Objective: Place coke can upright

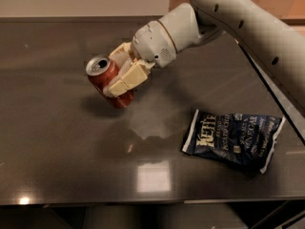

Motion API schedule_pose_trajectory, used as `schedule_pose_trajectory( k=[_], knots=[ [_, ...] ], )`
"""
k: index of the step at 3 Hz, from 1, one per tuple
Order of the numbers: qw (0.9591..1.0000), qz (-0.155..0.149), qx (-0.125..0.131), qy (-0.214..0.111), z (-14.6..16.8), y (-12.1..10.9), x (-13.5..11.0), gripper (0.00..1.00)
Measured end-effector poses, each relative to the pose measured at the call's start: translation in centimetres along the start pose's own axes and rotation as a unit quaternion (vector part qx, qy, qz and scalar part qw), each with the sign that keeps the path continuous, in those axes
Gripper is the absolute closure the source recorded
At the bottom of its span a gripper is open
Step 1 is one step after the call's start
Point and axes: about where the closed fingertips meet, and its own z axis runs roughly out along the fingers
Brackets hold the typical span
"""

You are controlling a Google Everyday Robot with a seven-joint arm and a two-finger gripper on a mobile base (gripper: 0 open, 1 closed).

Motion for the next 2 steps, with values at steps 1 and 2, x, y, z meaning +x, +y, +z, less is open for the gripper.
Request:
schedule_pose_trajectory(
  k=[1,2],
  knots=[
    [0.9988,0.024,0.0,-0.044,0.8,0.0,0.9,1.0],
    [0.9959,0.047,-0.004,-0.077,1.7,0.1,2.1,1.0]
  ],
)
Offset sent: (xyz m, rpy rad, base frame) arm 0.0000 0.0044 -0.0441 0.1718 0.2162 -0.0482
